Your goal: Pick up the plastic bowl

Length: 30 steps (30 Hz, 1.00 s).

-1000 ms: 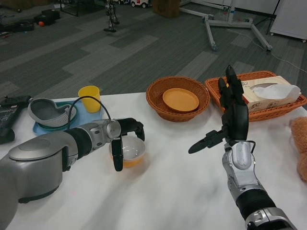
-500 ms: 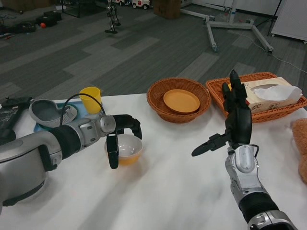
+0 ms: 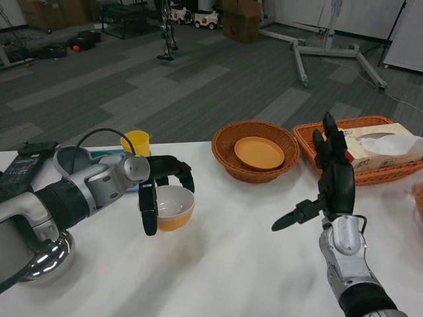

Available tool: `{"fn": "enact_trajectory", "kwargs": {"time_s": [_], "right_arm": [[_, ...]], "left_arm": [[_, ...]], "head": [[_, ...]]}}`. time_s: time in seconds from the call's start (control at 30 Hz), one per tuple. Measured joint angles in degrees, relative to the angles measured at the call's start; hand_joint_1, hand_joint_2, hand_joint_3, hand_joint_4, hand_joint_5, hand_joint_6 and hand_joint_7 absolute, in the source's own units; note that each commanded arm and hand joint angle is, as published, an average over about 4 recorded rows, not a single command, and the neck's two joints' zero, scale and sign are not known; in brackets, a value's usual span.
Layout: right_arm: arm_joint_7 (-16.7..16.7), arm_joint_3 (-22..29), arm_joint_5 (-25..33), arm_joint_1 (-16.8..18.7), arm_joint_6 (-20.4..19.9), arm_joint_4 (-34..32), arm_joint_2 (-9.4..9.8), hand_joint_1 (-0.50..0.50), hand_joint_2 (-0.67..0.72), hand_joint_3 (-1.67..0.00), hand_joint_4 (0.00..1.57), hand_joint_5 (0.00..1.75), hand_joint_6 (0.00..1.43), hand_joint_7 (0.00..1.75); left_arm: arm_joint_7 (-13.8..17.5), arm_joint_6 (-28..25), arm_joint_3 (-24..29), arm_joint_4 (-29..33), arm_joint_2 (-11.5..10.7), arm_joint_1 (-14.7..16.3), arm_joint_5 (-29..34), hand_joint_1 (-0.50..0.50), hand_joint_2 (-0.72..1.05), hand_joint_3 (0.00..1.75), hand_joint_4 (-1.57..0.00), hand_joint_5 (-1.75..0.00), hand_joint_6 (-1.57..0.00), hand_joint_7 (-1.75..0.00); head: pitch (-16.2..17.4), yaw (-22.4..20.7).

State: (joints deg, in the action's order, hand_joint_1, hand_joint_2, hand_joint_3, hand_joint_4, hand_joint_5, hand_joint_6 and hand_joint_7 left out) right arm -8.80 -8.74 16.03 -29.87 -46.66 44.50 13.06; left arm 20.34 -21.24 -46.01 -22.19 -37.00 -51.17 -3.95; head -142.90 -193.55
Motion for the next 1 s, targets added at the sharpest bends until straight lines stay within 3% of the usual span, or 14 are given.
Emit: {"fn": "enact_trajectory", "kwargs": {"time_s": [0.27,0.47,0.63,1.0], "right_arm": [[0.3,-1.1,-0.5,-1.6,0.4,1.1,0.27,-0.46,0.47,0.00,0.00,0.00,0.00,0.00],[1.9,-1.6,-1.3,-2.1,2.5,1.3,0.34,-0.46,0.47,0.00,0.00,0.00,0.00,0.00],[3.0,-2.2,-1.3,-3.4,4.1,1.4,0.38,-0.46,0.47,0.00,0.00,0.00,0.00,0.00],[3.6,-3.3,-1.3,-5.0,4.8,3.2,0.55,-0.46,0.47,0.00,0.00,0.00,0.00,0.00]], "left_arm": [[1.8,-5.9,3.3,9.8,-6.1,0.1,-0.2,0.48,0.52,0.00,-1.38,-1.75,-1.36,-1.40],[2.1,-6.9,5.1,14.3,-8.8,-0.7,-2.0,0.48,0.52,0.00,-1.38,-1.75,-1.37,-1.40],[2.1,-7.1,5.0,15.7,-10.9,-3.2,-2.2,0.48,0.52,0.00,-1.38,-1.75,-1.38,-1.40],[2.4,-7.9,2.4,16.3,-13.8,-7.1,-2.1,0.48,0.52,0.00,-1.38,-1.75,-1.39,-1.47]], "head": [[-6.5,0.1],[-11.8,-0.7],[-16.0,-1.3],[-18.4,-0.1]]}}
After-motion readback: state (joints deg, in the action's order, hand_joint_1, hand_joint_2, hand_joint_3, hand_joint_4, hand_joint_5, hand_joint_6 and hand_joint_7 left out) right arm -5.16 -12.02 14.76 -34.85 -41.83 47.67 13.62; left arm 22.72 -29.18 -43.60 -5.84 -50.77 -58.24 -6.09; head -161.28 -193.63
